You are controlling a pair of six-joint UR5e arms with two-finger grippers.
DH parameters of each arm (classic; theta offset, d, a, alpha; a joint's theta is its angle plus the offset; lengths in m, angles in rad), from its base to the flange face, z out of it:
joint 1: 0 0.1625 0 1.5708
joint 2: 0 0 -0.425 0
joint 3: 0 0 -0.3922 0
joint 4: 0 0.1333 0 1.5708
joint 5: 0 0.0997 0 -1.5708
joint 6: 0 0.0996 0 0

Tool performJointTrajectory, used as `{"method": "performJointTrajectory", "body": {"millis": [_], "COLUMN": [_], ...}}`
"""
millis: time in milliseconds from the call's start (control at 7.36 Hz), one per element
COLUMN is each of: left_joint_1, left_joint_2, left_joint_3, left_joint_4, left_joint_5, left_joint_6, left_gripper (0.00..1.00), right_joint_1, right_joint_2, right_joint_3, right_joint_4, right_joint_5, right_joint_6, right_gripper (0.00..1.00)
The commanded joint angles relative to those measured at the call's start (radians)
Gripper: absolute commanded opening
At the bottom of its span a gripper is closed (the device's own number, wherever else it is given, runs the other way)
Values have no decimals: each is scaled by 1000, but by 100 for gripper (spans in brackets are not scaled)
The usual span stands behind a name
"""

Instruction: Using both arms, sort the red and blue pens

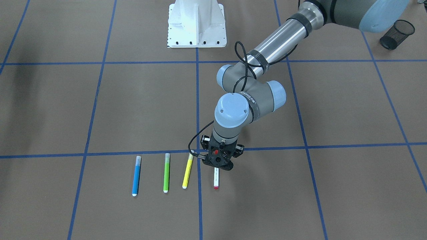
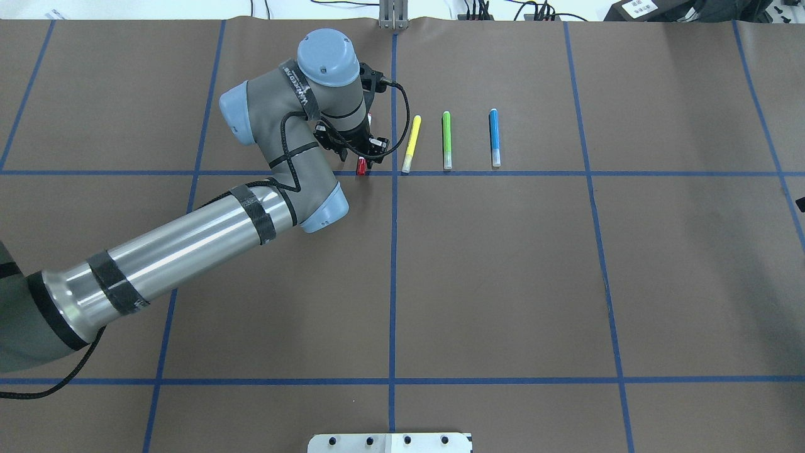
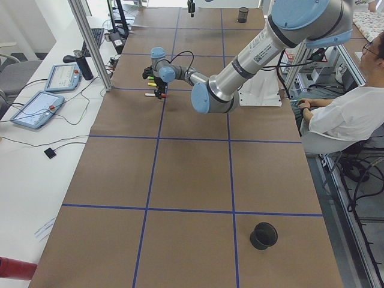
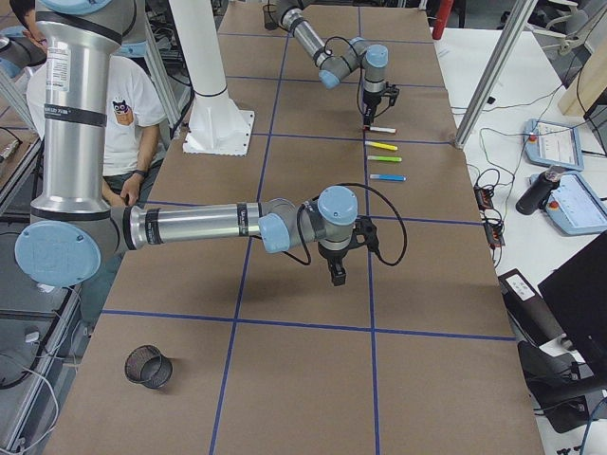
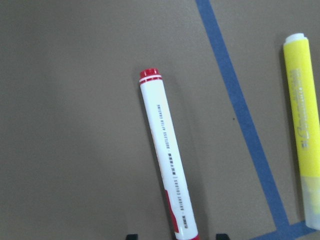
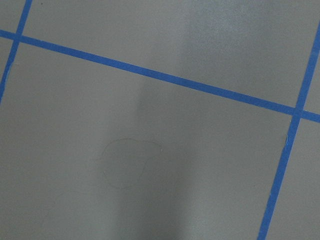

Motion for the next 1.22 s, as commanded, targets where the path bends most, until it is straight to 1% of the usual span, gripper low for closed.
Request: {"method": "performJointTrajectory", "body": {"millis": [0, 136, 272, 408, 544, 816, 951, 1087], "left_joint_1": [9, 9, 9, 10, 9, -10, -54, -89], "left_joint_2": [0, 1, 1, 1, 1, 1, 19, 114], "left_joint_3": [0, 0, 0, 0, -3, -36, -75, -162], "left_joint_4": [0, 0, 1, 1, 0, 3, 15, 29], "left_joint_5": [0, 0, 2, 0, 0, -10, -86, -180], "left_joint_6": [-3, -5, -6, -11, -31, -85, -97, -97], "left_gripper": [61, 57, 42, 22, 0, 0, 0, 0], "right_joint_1": [-2, -2, -3, -3, -5, -5, -5, -5], "right_joint_2": [0, 0, 0, 0, 0, 0, 0, 0], "right_joint_3": [-1, -2, -2, -4, -5, -8, -8, -10], "right_joint_4": [0, 0, -2, -2, -2, 0, 0, -2], "right_joint_5": [-1, -2, -2, -2, -2, -4, -4, -5], "right_joint_6": [0, 0, 0, 0, 0, 0, 0, 0], "right_gripper": [100, 100, 100, 100, 100, 100, 100, 100]}}
